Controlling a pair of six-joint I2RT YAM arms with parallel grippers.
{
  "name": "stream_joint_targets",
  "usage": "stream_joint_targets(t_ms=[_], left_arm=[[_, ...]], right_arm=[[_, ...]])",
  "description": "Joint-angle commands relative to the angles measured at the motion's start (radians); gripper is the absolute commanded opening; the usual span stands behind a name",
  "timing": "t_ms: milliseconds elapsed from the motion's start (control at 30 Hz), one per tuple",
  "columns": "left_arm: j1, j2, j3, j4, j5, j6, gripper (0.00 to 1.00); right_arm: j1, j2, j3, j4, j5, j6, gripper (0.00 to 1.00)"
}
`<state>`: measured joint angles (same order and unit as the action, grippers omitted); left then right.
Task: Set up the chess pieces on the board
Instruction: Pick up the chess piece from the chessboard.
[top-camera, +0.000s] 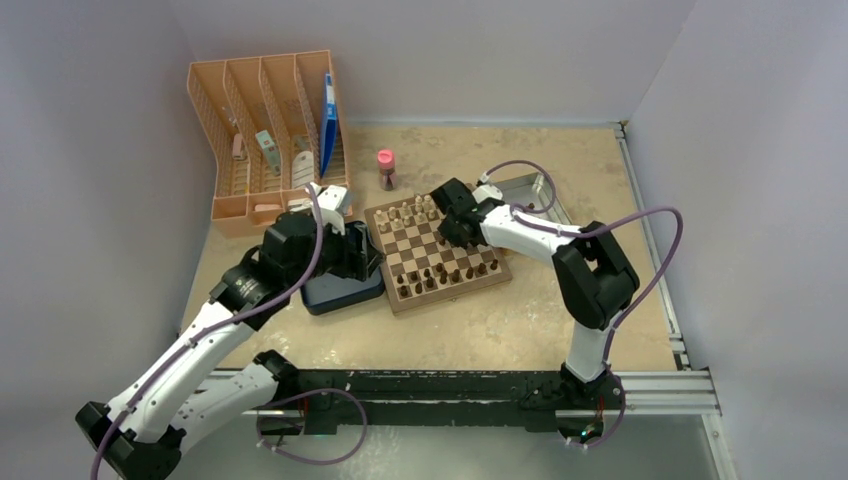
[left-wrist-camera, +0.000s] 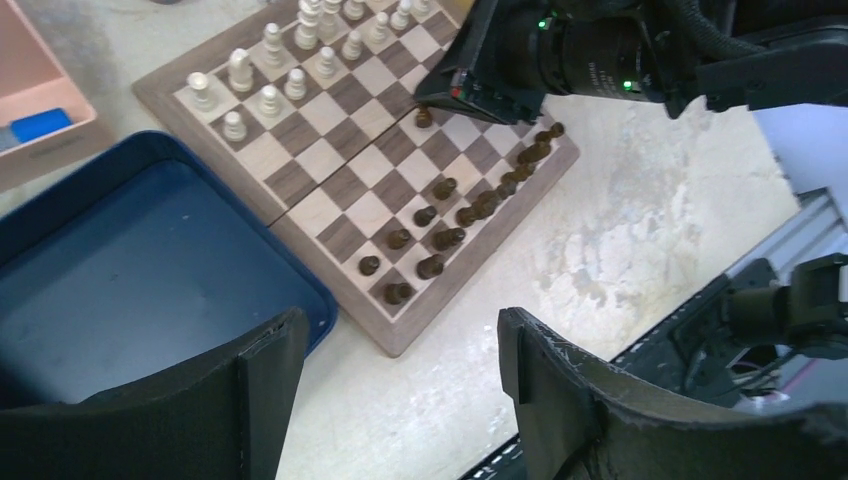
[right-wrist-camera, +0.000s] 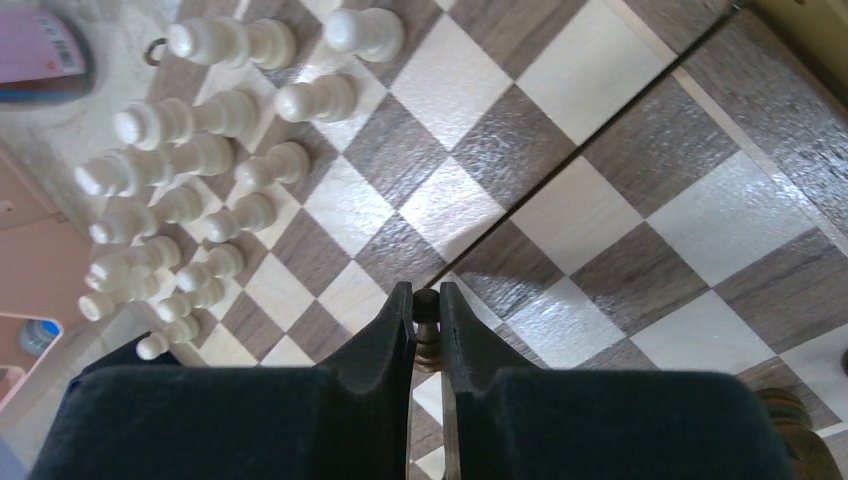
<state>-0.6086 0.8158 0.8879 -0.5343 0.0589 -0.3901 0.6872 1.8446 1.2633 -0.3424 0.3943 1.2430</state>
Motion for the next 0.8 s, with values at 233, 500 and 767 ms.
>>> stream_joint_targets(t_ms=[233, 500, 767], left_arm=[[0.001, 0.120, -0.023, 0.292, 0.134, -0.214, 0.67], [0.000, 0.237, -0.022, 0.404, 0.174, -0.291, 0.60], [0.001, 0.295, -0.016, 0.519, 0.166, -0.309, 0.60]], right_arm=[[0.004, -0.118, 0.034, 0.026, -0.056, -0.026, 0.03], [0.004, -0.259, -0.005, 0.079, -0.129, -0.053, 0.04], [0.004, -0.383, -0.077, 0.189, -0.199, -0.042, 0.04]])
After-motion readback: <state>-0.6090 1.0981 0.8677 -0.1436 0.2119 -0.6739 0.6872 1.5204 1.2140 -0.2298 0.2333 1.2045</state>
